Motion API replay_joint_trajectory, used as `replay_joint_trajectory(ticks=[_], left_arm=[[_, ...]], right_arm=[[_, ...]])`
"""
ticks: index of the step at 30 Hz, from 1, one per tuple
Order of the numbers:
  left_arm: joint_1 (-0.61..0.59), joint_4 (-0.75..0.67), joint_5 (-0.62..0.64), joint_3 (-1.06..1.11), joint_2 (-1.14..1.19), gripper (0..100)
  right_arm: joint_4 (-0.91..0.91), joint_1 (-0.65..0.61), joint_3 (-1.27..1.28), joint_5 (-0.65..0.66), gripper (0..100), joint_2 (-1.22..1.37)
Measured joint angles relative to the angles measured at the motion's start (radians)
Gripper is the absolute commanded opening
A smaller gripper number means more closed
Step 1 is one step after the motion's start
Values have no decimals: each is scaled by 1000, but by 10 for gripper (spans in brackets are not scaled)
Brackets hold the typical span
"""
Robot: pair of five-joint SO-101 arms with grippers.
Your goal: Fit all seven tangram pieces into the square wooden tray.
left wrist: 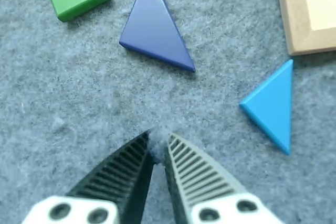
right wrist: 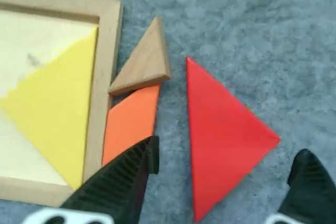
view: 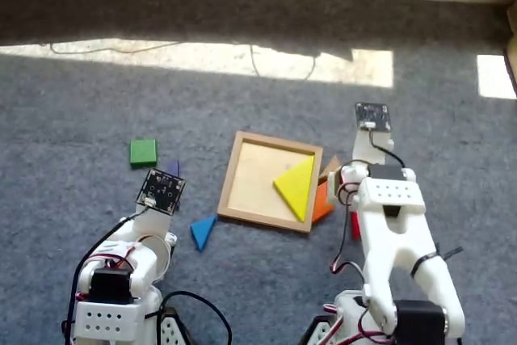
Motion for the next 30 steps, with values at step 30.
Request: replay_joint_trajectory(ticks=[30], left_arm=[[0, 0, 0, 0, 0, 6]], right_arm=[[41, 40, -196, 132, 200, 327]])
